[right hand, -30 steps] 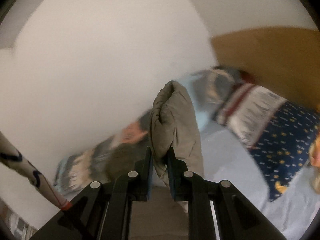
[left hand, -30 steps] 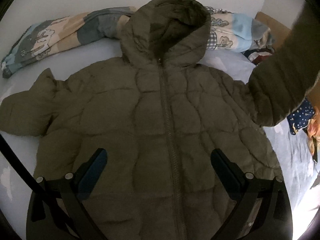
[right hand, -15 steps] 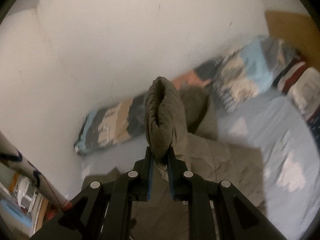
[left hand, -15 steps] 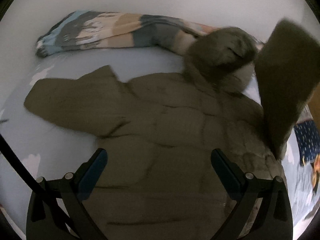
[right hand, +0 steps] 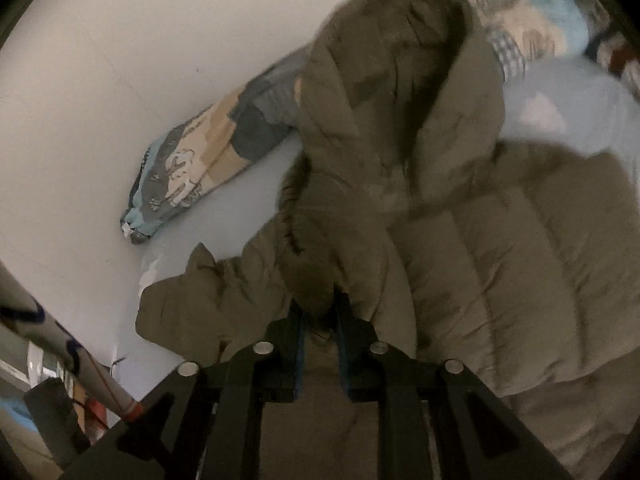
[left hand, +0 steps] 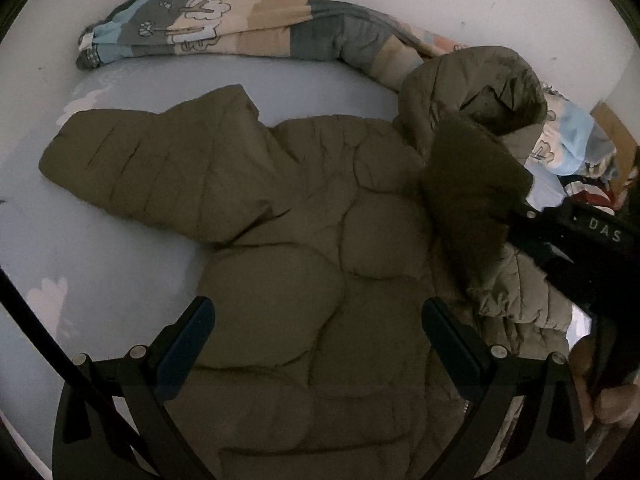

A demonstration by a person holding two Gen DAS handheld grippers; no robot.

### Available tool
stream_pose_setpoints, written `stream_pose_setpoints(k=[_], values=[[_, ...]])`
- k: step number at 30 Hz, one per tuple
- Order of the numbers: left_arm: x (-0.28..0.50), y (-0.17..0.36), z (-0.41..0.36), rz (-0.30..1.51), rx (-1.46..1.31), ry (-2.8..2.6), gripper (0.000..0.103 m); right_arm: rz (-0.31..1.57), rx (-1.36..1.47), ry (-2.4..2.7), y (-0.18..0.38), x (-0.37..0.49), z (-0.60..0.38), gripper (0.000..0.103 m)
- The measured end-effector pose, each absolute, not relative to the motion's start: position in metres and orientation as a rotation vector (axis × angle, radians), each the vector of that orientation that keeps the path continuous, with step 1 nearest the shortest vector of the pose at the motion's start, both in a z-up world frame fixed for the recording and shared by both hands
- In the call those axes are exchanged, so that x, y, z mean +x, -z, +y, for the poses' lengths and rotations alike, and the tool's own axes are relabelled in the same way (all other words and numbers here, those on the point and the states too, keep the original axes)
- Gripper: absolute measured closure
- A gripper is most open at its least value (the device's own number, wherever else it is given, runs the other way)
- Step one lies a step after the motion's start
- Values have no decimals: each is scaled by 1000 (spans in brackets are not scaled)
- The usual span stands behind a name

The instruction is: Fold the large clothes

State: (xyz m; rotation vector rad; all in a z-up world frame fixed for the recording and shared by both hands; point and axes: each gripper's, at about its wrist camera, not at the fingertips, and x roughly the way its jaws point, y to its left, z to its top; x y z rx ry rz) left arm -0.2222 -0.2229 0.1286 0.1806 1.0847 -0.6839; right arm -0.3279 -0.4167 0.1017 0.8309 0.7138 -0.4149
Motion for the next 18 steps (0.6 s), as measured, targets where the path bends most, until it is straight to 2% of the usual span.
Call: stream_pose_setpoints(k=[1,2,3,4,7,12,15,18], values=[[-222,-129,-223,1083,184,682,0,724,857,405,-93,-325,-419,67],[-222,-129,-223,1081,186,682,0,734,878,394,-88,-323,-419,59],[-221,-129,-224,1079,184,683,0,747,898,384,-86,-322,-419,39],[-220,-129,-224,1078,182,685,0,760,915,371,-83,-322,-420,31],[-222,-128,-223,1076,182,689,0,750,903,289,-92,-331,-419,31],[-227,-122,-232,1081,208,694,0,621,871,385,-115,-380,-445,27],[-229,-115,-239,1092,229,694,0,671,842,591,-103,-407,-475,27],[-231,-107,-247,1115,244,693,0,808,740,798,-77,-422,-493,28]])
